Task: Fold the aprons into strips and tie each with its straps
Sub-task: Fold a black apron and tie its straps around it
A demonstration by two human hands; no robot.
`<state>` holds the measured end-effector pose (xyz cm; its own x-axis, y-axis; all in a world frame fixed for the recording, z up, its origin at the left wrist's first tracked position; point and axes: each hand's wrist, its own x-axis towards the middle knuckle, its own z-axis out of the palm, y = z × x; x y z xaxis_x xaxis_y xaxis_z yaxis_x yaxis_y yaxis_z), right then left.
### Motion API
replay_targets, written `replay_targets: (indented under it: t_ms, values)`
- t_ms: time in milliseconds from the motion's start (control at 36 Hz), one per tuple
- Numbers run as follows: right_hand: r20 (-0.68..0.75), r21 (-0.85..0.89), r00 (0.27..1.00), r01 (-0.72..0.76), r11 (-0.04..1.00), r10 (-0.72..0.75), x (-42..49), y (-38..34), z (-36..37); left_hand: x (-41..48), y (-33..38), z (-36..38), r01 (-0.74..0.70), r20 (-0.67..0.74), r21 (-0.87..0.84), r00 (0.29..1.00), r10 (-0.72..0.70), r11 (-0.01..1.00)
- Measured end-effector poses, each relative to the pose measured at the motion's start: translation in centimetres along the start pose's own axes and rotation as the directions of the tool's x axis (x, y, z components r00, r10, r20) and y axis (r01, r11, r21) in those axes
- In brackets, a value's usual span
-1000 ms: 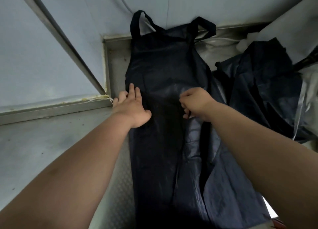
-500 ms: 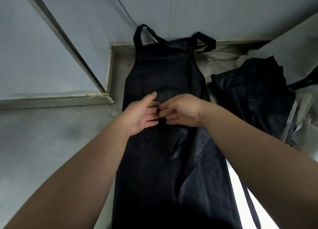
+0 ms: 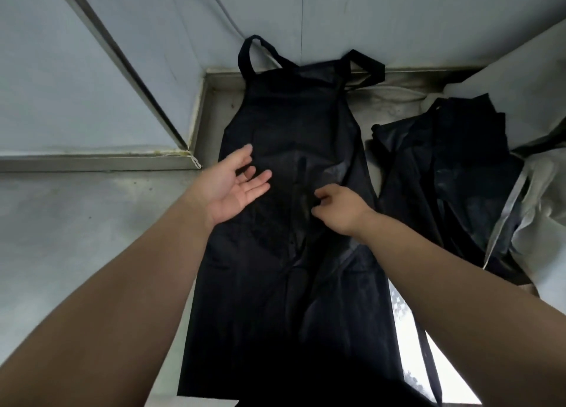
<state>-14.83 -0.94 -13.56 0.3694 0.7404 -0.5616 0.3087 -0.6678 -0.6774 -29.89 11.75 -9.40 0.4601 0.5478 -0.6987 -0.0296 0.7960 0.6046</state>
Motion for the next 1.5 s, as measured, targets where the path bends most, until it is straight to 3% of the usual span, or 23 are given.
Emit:
replay_targets:
  t_ms: [56,139,222,306,389,500,556,611,667,722,778,861,917,972,1056,1111,1167,1222,1333,1417,1445,1500]
  values:
    - [0.014,-0.012,1.0,0.024,1.0,-0.024,-0.4,-0.1,0.3,0.0,-0.6,0.3,-0.006,0.028,0.132,1.0,0.002,0.991]
    - [0.042,0.055,0.997,0.063,0.997,-0.065,-1.1,-0.5,0.7,0.2,-2.1,0.6,-0.022,0.03,0.47,1.0,0.009,0.883]
    - [0.095,-0.008,0.987,0.133,0.991,-0.132,-1.7,-1.0,1.3,0.3,-3.1,0.9,0.025,0.078,0.494,0.994,-0.073,0.869]
    - [0.134,-0.077,0.979,0.168,0.983,-0.156,-2.0,-1.4,2.1,0.6,-3.9,0.6,0.039,0.079,0.641,0.99,-0.117,0.767]
    - [0.157,-0.112,0.979,0.152,0.982,-0.134,-2.2,-1.1,2.6,1.0,-4.7,0.1,0.012,0.048,0.695,0.997,-0.063,0.718]
    - [0.101,-0.135,0.991,0.099,0.986,-0.086,-2.3,-1.0,2.9,1.5,-4.3,-0.8,-0.052,-0.044,0.644,0.994,0.105,0.763]
    - [0.026,-0.154,0.998,0.064,0.986,-0.061,-2.2,-1.1,2.9,1.9,-3.4,-1.9,-0.08,-0.206,0.684,0.932,0.297,0.726]
    - [-0.064,-0.131,0.997,0.037,0.991,-0.046,-2.3,-1.3,3.0,1.9,-2.0,-3.4,0.038,-0.358,0.832,0.8,0.482,0.554]
    - [-0.147,-0.125,0.989,0.007,0.992,-0.026,-2.6,-1.4,3.2,1.2,-0.6,-4.3,0.242,-0.425,0.896,0.707,0.565,0.372]
    - [-0.243,-0.129,0.97,-0.025,0.991,-0.007,-2.9,-1.1,3.3,0.4,0.0,-4.1,0.303,-0.433,0.9,0.694,0.576,0.312]
    - [-0.36,-0.125,0.933,-0.069,0.99,0.02,-3.5,-1.2,3.2,-0.1,0.1,-3.3,0.177,-0.292,0.954,0.737,0.61,0.242]
    - [-0.451,-0.045,0.875,-0.223,0.974,0.179,-4.2,-0.8,2.6,0.1,-1.2,-2.1,-0.15,0.078,0.987,0.784,0.616,0.066]
    - [-0.447,0.054,0.825,-0.361,0.931,0.346,-4.6,-0.3,2.2,0.3,-2.4,-1.2,-0.319,0.277,0.948,0.798,0.536,-0.015]
    - [-0.43,0.229,0.732,-0.478,0.848,0.528,-4.6,0.1,1.9,0.6,-3.7,-0.8,-0.395,0.398,0.914,0.829,0.393,-0.094]
    - [-0.356,0.598,0.596,-0.447,0.666,0.72,-4.1,1.5,1.6,1.0,-5.2,-1.1,-0.353,0.386,0.91,0.912,0.135,-0.216]
    - [-0.264,0.799,0.615,-0.293,0.526,0.743,-4.0,2.0,1.5,1.2,-5.6,-1.7,-0.335,0.372,0.9,0.924,0.09,-0.28]
    - [-0.208,0.889,0.634,-0.195,0.415,0.744,-3.7,2.0,1.4,1.4,-5.6,-2.1,-0.351,0.396,0.889,0.912,0.108,-0.293]
    - [-0.249,0.891,0.622,-0.154,0.428,0.742,-3.4,1.7,1.4,1.6,-5.5,-2.3,-0.365,0.41,0.885,0.905,0.114,-0.287]
    - [-0.53,0.742,0.609,-0.005,0.671,0.591,-3.4,0.0,2.0,1.7,-5.7,-2.6,-0.387,0.427,0.885,0.897,0.117,-0.258]
    - [-0.701,0.406,0.689,0.171,0.898,0.186,-3.8,-1.6,3.4,1.8,-5.9,-3.0,-0.417,0.444,0.889,0.885,0.138,-0.187]
    - [-0.688,0.26,0.725,0.217,0.941,0.023,-3.7,-2.0,4.1,1.8,-5.9,-3.2,-0.432,0.454,0.888,0.878,0.153,-0.159]
    - [-0.532,0.054,0.821,0.277,0.959,-0.207,-3.4,-2.7,5.4,1.8,-5.9,-3.7,-0.459,0.467,0.884,0.859,0.208,-0.088]
